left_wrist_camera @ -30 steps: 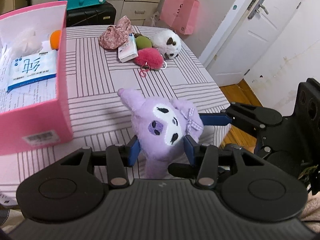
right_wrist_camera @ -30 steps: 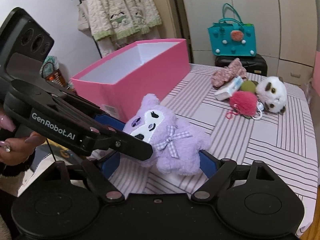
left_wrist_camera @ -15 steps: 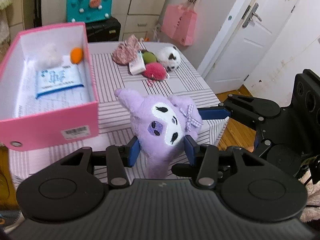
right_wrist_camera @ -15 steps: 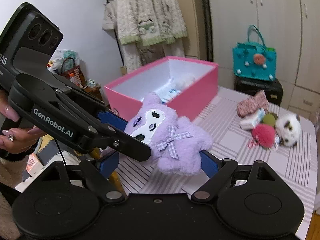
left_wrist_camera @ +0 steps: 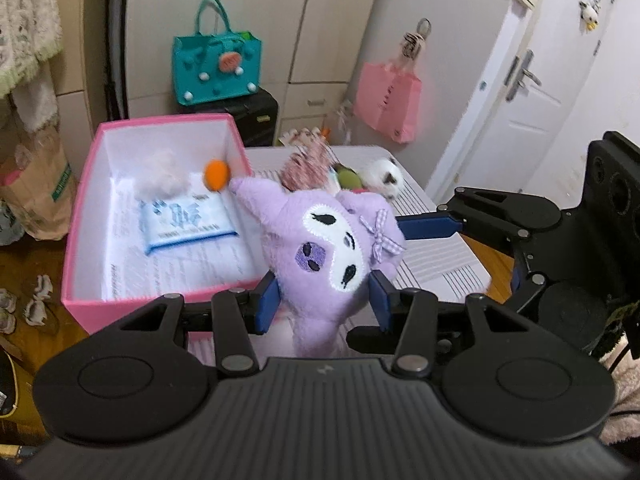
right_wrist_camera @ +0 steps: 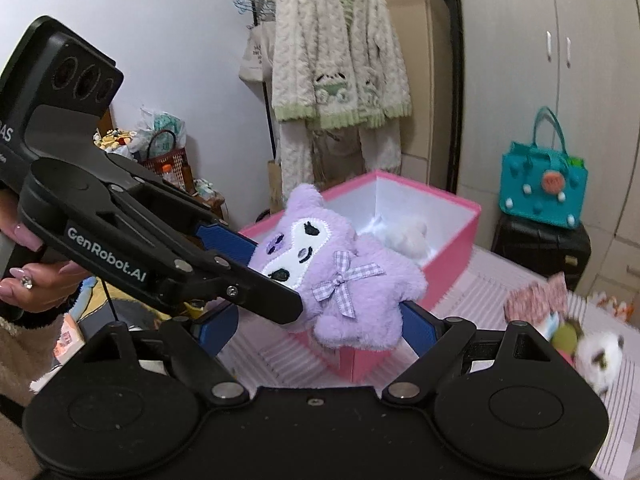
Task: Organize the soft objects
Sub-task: 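Lift the purple plush toy with the left tool and carry it over the pink box, then lower the purple plush toy into the pink box and open the left tool, then withdraw the left tool from the box toward the floral scrunchie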
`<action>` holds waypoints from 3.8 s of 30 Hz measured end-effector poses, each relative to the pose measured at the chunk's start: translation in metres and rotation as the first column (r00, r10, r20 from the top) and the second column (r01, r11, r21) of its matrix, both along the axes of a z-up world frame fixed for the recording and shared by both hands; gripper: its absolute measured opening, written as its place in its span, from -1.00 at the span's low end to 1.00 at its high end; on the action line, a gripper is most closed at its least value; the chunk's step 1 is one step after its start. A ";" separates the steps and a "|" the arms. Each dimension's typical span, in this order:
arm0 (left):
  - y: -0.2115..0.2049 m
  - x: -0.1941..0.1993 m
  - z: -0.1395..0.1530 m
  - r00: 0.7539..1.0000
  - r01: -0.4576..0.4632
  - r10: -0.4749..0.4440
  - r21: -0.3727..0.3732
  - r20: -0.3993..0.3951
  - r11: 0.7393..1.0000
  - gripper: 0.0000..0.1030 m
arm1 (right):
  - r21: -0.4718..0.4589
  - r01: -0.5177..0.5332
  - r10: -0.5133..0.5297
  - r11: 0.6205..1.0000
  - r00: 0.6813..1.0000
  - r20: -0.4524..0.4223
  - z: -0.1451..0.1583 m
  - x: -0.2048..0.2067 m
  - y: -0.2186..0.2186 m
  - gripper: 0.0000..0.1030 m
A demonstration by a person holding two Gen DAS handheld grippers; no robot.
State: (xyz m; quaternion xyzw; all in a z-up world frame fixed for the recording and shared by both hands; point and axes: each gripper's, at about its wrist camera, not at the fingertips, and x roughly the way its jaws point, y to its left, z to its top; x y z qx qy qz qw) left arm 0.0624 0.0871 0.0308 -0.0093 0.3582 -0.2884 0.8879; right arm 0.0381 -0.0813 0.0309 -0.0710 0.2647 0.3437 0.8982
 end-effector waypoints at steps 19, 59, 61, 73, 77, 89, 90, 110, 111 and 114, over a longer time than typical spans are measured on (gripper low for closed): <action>0.055 0.133 -0.005 0.983 -0.180 0.176 -0.122 -0.044 0.976 -0.11 | -0.041 -0.011 0.012 0.999 1.000 0.027 0.003 0.140 0.051 0.59; 0.039 0.271 -0.100 0.923 -0.278 0.302 0.129 -0.237 0.952 -0.10 | -0.289 0.099 -0.105 0.952 0.994 -0.006 -0.064 0.229 0.070 -0.01; 0.036 0.274 -0.101 0.920 -0.283 0.310 0.139 -0.241 0.949 -0.10 | -0.281 0.089 -0.095 0.956 0.995 -0.009 -0.062 0.224 0.066 -0.01; 0.038 0.235 -0.072 0.945 -0.270 0.296 0.173 -0.142 0.947 0.24 | -0.184 0.042 -0.051 0.982 0.998 -0.045 -0.049 0.191 0.052 -0.01; 0.040 0.216 -0.058 0.950 -0.279 0.300 0.192 -0.090 0.941 0.27 | -0.142 0.035 -0.044 0.989 0.997 -0.064 -0.046 0.181 0.045 -0.01; 0.042 0.152 -0.014 0.974 -0.218 0.225 0.217 -0.008 0.951 0.38 | -0.038 -0.006 0.002 0.999 0.995 -0.102 -0.022 0.137 0.025 0.00; 0.041 0.146 -0.011 0.976 -0.211 0.217 0.221 -0.002 0.952 0.38 | -0.029 -0.010 0.007 1.000 0.994 -0.107 -0.019 0.133 0.024 0.00; 0.004 0.044 0.036 0.995 -0.075 0.051 0.293 0.090 0.953 0.67 | -0.001 -0.037 0.037 0.999 0.995 -0.088 0.020 0.049 -0.006 0.10; 0.001 0.039 0.035 0.995 -0.065 0.039 0.295 0.093 0.953 0.68 | 0.001 -0.033 0.033 0.999 0.996 -0.087 0.021 0.043 -0.010 0.10; -0.005 0.025 0.033 0.996 -0.036 0.008 0.306 0.093 0.951 0.70 | -0.003 -0.022 0.022 1.000 0.997 -0.080 0.021 0.031 -0.020 0.11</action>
